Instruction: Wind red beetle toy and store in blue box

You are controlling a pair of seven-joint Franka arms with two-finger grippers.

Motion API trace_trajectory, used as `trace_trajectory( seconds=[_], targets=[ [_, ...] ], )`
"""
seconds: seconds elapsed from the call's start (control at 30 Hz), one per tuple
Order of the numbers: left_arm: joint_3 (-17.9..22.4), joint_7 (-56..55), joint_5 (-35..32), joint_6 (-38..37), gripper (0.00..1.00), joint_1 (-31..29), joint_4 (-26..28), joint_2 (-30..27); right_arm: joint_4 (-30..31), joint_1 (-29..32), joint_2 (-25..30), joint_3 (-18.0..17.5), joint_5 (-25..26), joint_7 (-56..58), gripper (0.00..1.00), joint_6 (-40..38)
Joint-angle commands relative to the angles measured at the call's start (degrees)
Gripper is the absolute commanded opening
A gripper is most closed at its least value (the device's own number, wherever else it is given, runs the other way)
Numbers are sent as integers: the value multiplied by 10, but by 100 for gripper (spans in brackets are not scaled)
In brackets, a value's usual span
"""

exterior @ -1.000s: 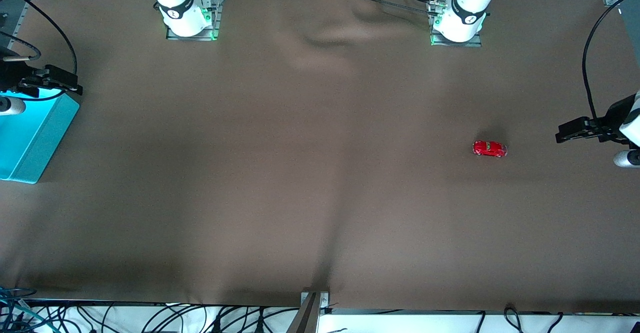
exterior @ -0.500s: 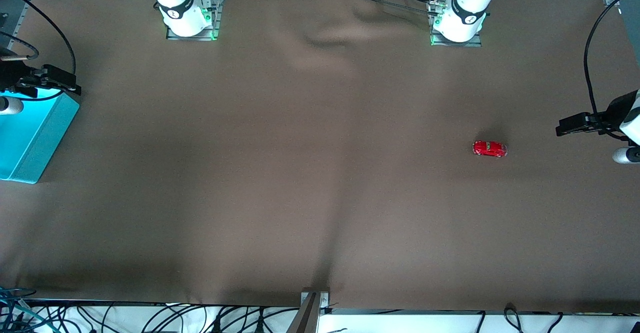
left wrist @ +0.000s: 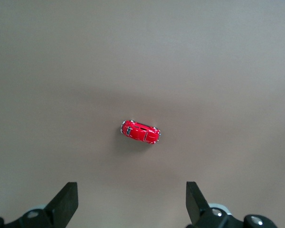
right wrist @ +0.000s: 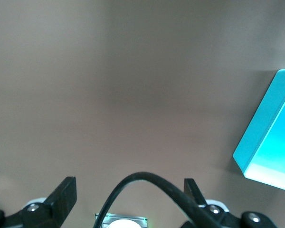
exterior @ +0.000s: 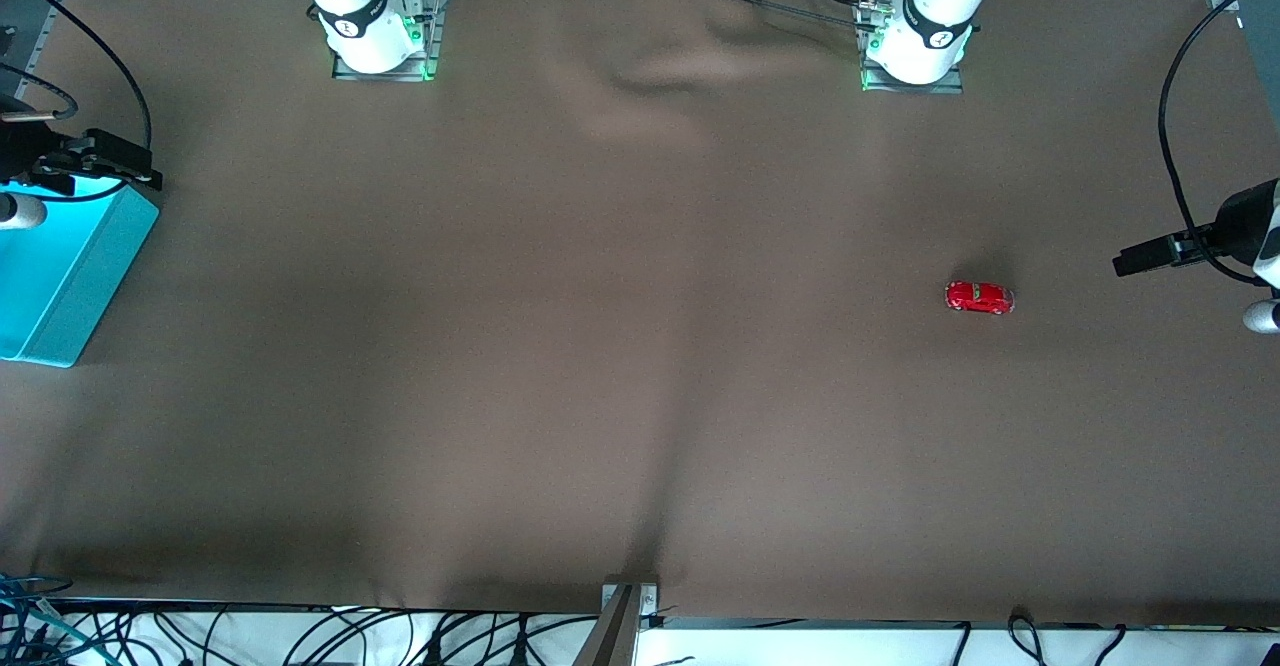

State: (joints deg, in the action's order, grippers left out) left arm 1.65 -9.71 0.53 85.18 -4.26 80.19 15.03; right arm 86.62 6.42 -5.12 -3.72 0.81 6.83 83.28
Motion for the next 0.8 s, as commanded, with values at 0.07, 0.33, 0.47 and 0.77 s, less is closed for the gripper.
trace_trajectory(
  seconds=[0.07,0.33,0.47,0.77],
  targets=[
    [1,-134,14,1,100,-9,27,8,-8,4,1,-2,-4,8,100,-3],
    [1,-233,15,2,100,-16,46,17,-8,4,1,-2,-4,9,100,-2],
    [1,-310,13,12,100,-16,56,26,-8,5,1,-1,-4,9,100,-3],
    [1,-448,16,81,100,-19,123,26,-8,4,1,-2,-5,8,100,-2]
  ],
)
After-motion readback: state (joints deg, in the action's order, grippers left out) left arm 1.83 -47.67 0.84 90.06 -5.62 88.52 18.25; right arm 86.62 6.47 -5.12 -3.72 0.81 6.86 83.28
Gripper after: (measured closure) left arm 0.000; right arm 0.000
